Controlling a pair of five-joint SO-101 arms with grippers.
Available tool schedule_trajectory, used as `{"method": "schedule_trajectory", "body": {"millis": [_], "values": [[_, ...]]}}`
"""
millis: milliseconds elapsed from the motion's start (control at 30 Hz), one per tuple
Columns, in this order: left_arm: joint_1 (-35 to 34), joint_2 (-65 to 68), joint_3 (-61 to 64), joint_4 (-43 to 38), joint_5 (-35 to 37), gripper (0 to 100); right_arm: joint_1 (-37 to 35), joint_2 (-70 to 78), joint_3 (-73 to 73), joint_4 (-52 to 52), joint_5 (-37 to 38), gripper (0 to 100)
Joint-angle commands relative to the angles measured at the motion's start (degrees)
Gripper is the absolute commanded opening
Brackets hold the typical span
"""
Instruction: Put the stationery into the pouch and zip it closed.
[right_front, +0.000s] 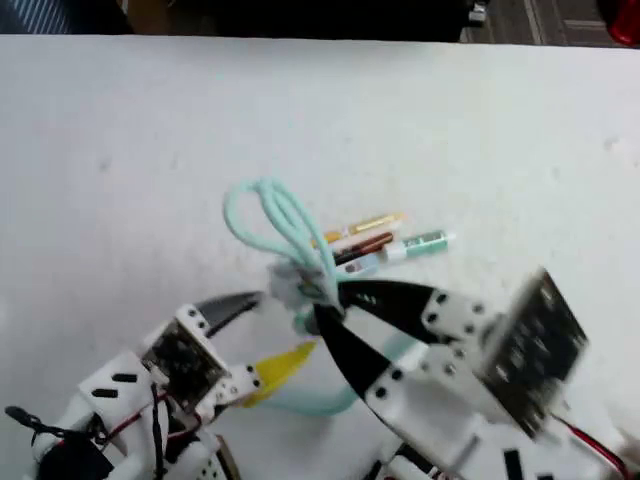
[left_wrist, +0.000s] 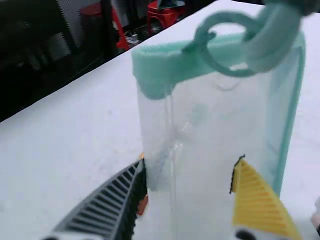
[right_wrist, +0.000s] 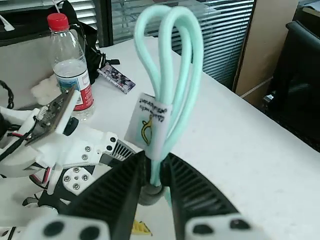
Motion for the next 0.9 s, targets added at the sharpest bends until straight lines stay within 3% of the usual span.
{"method": "schedule_trajectory", "body": {"millis": [0,567,767,867], "values": [[6.2,0.0,-2.3,1.4,-3.3,29,-0.5,-2.8,1.2,1.1,0.8,1.6],[10.1,0.0,-2.4,2.7,-4.5,28,1.5,-0.8,9.7,-7.2,0.8,1.6],[10.1,0.0,-2.3,2.1,-4.6,12,9.7,-0.3,10.8,-10.5,0.4,1.6],[10.1,0.0,0.3,-0.1,-4.4,14,10.2,-0.5,10.8,-11.1,0.4,1.6]]}}
